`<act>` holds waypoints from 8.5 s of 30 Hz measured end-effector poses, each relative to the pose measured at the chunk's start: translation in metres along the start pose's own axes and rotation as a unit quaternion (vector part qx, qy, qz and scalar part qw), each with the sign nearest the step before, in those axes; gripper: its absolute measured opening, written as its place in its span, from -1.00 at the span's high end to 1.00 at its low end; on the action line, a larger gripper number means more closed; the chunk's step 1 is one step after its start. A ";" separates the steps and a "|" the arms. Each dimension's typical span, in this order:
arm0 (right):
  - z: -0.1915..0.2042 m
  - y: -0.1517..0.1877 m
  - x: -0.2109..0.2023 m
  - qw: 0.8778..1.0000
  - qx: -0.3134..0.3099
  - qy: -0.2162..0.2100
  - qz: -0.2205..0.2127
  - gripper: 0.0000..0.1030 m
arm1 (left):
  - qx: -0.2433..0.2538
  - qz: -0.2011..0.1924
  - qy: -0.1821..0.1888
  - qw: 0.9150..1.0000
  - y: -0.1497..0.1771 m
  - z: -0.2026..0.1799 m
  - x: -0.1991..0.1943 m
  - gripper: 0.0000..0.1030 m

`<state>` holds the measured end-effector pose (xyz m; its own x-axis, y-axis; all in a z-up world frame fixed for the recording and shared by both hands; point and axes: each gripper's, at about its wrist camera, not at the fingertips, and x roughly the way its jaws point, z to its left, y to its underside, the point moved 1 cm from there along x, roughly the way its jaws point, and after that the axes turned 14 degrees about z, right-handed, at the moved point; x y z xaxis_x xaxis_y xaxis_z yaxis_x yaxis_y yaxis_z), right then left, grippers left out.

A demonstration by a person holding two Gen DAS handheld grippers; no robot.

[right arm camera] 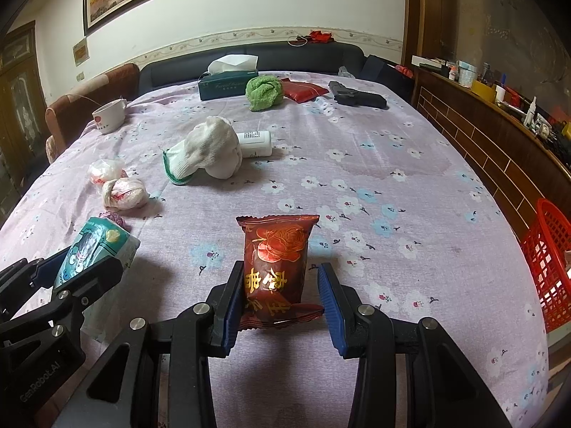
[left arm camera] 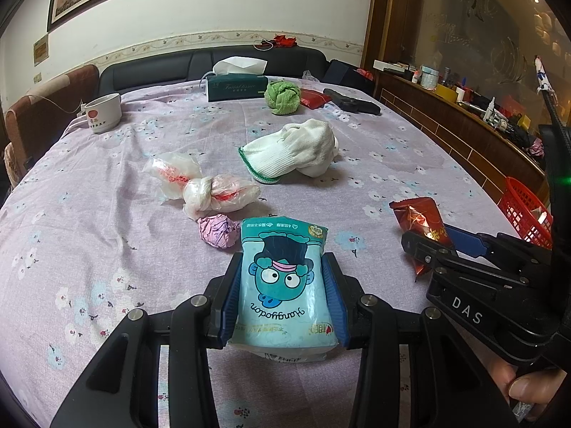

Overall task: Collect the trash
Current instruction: 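Hold the teal pack and red snack wrapper above the table, then carry the teal pack and red wrapper to the red wastebasket and release, then return both grippers to the table, then grasp the pink wrapped ball with the left gripper while the right grasps the white glove, then hold the pink ball with the left gripper while the right holds the white glove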

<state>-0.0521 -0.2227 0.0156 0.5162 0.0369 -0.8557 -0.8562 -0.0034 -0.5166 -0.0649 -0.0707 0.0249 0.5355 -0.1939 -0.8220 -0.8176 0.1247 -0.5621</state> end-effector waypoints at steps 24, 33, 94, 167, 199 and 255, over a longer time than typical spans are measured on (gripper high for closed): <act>-0.001 0.000 0.001 1.000 0.004 -0.001 0.000 0.16 | 0.007 -0.003 0.019 1.000 -0.001 -0.001 -0.005 0.20; -0.036 0.003 -0.032 0.998 0.039 -0.035 -0.030 0.16 | 0.045 0.020 0.095 0.994 -0.020 -0.049 -0.020 0.20; -0.174 0.023 -0.068 0.985 0.124 -0.122 -0.022 -0.38 | -0.105 0.058 0.025 0.992 -0.035 0.049 0.007 -0.14; -0.022 -0.019 0.010 0.983 0.068 -0.169 0.000 0.61 | -0.054 0.003 0.016 0.998 -0.011 0.027 0.003 0.56; -0.026 -0.018 0.010 0.983 0.079 -0.168 -0.009 0.60 | -0.055 0.003 0.017 0.998 -0.010 0.028 0.003 0.56; -0.067 0.010 -0.057 0.992 0.071 -0.052 -0.087 0.57 | 0.016 -0.017 -0.033 0.999 -0.009 -0.050 -0.032 0.56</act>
<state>-0.0890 -0.2919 0.0569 0.6583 0.1272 -0.7419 -0.7521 0.1536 -0.6409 -0.0853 -0.1146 0.0613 0.5761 -0.1348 -0.8062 -0.7923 0.1501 -0.5913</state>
